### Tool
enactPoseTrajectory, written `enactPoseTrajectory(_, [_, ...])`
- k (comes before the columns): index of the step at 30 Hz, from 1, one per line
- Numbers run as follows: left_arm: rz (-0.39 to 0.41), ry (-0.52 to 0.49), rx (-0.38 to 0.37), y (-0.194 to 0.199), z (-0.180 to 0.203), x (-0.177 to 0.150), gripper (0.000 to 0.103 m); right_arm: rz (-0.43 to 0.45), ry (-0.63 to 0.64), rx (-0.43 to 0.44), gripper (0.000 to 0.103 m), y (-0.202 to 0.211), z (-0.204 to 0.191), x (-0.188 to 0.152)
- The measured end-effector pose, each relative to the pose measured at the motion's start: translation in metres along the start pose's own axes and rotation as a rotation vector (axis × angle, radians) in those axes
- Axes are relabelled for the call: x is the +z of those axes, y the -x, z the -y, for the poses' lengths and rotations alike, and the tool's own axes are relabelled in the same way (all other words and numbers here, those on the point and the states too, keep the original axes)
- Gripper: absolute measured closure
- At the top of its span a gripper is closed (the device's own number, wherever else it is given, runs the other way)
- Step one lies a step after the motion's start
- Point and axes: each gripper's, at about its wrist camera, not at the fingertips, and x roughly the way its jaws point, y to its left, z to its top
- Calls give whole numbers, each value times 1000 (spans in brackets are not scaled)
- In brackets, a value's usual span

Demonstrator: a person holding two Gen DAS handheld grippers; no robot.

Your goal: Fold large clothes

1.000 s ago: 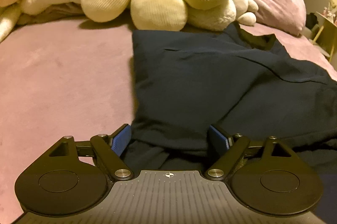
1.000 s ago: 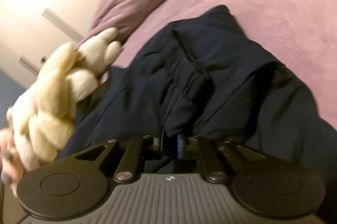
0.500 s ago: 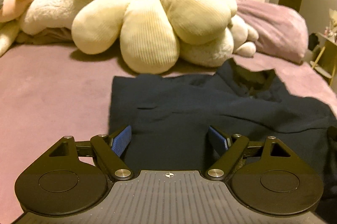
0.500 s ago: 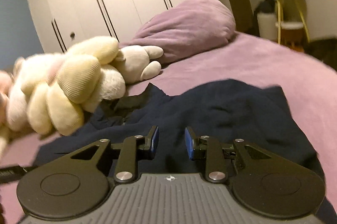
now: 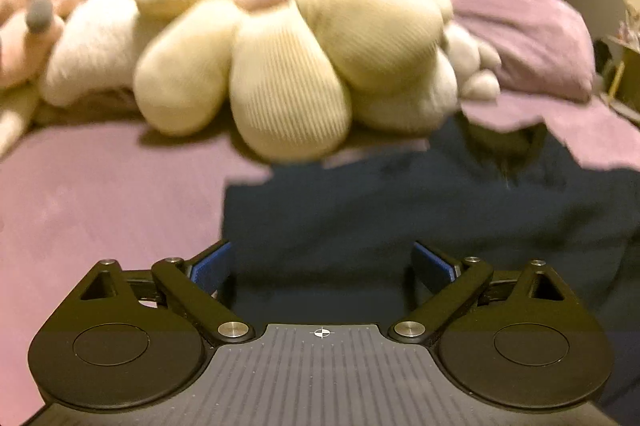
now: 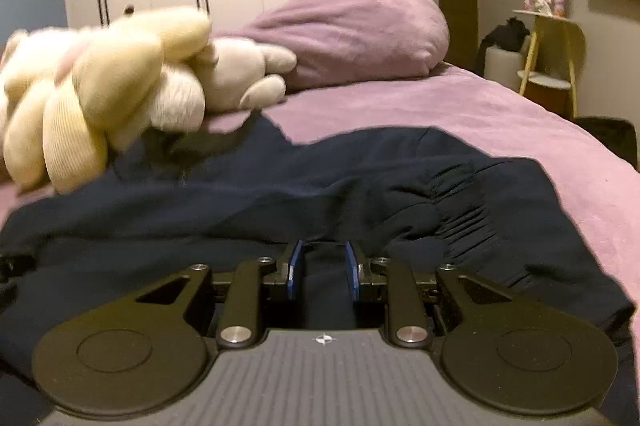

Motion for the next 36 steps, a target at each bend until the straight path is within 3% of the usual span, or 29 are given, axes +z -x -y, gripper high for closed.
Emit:
enactPoseTrajectory(2, [9, 10, 23, -6, 5, 9, 4, 29, -21, -32, 81, 5, 5, 9])
enactPoseTrajectory(8, [-39, -62, 44, -46, 31, 2, 2, -13, -40, -75, 82, -22, 14, 29])
enactPoseTrajectory(10, [-8, -42, 41, -50, 29, -7, 0, -41, -13, -73, 83, -33, 18, 25])
enactPoseTrajectory(13, [5, -35, 33, -56, 26, -13, 0, -5, 127, -91, 83, -39, 12, 7])
enactPoseTrajectory(26, [12, -21, 25, -67, 23, -16, 0, 35, 79, -51, 83, -41, 22, -1])
enactPoseTrajectory(32, [-28, -96, 89, -43, 27, -6, 0, 33, 88, -59, 82, -35, 19, 4])
enactPoseTrajectory(36, [61, -67, 20, 6, 7, -23, 0, 17, 87, -65, 76, 7, 8, 9])
